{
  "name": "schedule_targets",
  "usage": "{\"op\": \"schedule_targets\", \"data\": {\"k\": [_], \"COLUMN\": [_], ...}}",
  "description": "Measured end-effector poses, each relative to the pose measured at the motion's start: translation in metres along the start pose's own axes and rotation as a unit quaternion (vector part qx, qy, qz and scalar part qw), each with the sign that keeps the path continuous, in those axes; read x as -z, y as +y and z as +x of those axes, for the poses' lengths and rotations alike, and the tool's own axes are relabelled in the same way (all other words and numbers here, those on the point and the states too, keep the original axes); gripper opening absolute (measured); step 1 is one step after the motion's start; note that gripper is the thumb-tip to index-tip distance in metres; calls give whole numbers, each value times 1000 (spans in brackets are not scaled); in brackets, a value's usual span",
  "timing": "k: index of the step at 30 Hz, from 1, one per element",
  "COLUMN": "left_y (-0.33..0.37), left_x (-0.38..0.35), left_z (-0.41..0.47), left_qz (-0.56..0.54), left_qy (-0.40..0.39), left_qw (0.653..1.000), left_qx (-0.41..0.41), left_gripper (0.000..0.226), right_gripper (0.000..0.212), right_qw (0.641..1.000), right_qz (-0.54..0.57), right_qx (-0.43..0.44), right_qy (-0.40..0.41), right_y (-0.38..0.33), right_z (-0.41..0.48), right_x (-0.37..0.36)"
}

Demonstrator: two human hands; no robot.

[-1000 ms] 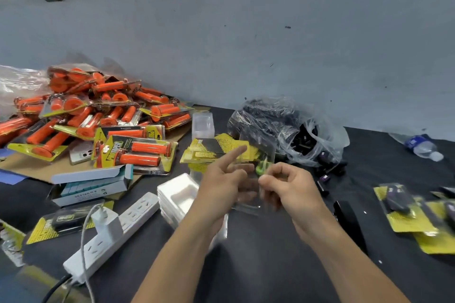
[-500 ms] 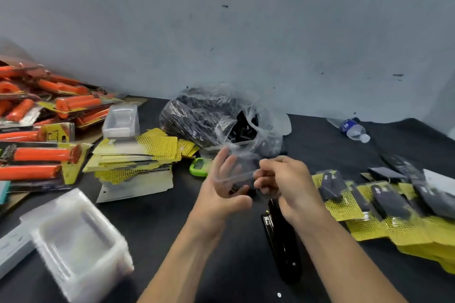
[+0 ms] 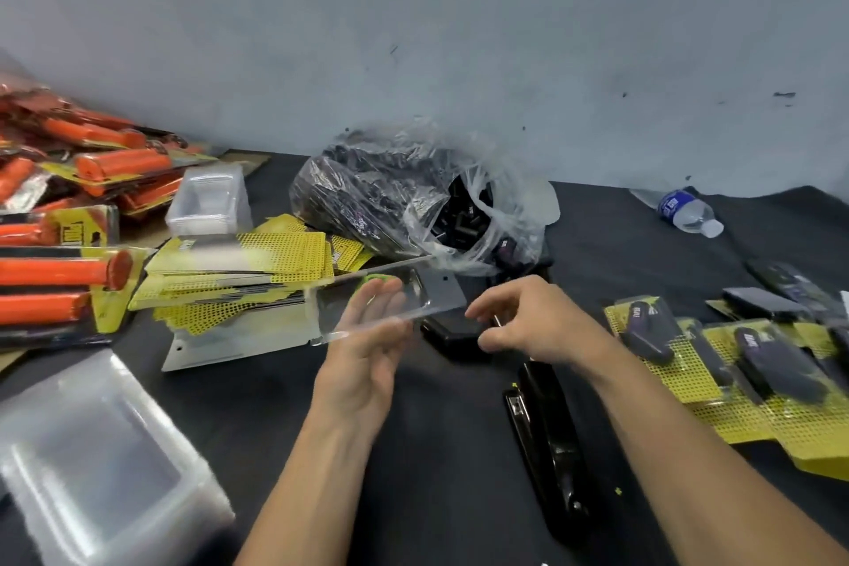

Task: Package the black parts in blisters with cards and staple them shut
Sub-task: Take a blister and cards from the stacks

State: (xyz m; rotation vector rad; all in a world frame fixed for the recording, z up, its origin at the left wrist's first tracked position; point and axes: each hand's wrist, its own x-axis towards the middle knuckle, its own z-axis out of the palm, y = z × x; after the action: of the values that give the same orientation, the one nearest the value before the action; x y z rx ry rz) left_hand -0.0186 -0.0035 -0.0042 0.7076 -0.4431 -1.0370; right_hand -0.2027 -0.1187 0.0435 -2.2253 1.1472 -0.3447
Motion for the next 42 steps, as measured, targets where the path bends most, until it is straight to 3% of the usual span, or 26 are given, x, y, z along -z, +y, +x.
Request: {"op": "schedule_targets", "data": {"k": [3,7,8,10,12,14,15,18,22,26,28,30,32,35,37,40,42], "left_y": [4,6,5,4,2,0,-2,-8,-14,-20,-22,-23,-26,-29,-29,-29,-29], "left_x": [6,7,7,7,6,3,1,-6,-7,-8,-10,-13,-14,-14,-15,-18,-20], "left_z": [4,6,7,8,7,6,5,3,1,0,-2,-2,-2,-1,-1,-4,-6], "left_qz": [-77,-104,-103,-96,-73,-26,0,52,101,145,154,159,155,162,165,162,168], "left_qy": [42,64,66,70,63,39,19,-36,-82,-108,-118,-122,-117,-104,-110,-133,-139], "left_qw": [996,992,992,993,995,998,999,998,992,983,981,979,980,980,979,976,974], "left_qx": [2,18,19,23,28,30,29,26,-1,-21,-26,-35,-40,-46,-46,-52,-56], "left_gripper": [61,58,57,57,57,56,57,61,62,63,64,68,73,67,64,63,64], "right_gripper": [46,29,27,23,21,29,36,50,63,36,22,34,38,14,10,15,35], "right_qw": [989,980,988,995,924,860,850,855,882,910,898,864,860,912,945,976,975], "right_qz": [-120,-185,-142,96,382,508,523,506,466,404,431,492,503,403,281,118,75], "right_qx": [20,16,9,-18,-14,-1,9,44,46,67,65,55,47,26,27,59,100], "right_qy": [-80,-76,-52,-1,-8,-38,-60,-102,-61,-58,-63,-90,-74,71,163,175,182], "right_y": [-8,-13,-13,-12,-15,-20,-23,-34,-41,-44,-44,-43,-42,-42,-42,-45,-48], "right_z": [18,24,22,11,-13,-38,-48,-64,-65,-62,-63,-65,-63,-55,-51,-53,-55], "right_x": [-9,-14,-11,3,18,24,24,18,20,21,19,16,12,1,-6,-12,-15]}}
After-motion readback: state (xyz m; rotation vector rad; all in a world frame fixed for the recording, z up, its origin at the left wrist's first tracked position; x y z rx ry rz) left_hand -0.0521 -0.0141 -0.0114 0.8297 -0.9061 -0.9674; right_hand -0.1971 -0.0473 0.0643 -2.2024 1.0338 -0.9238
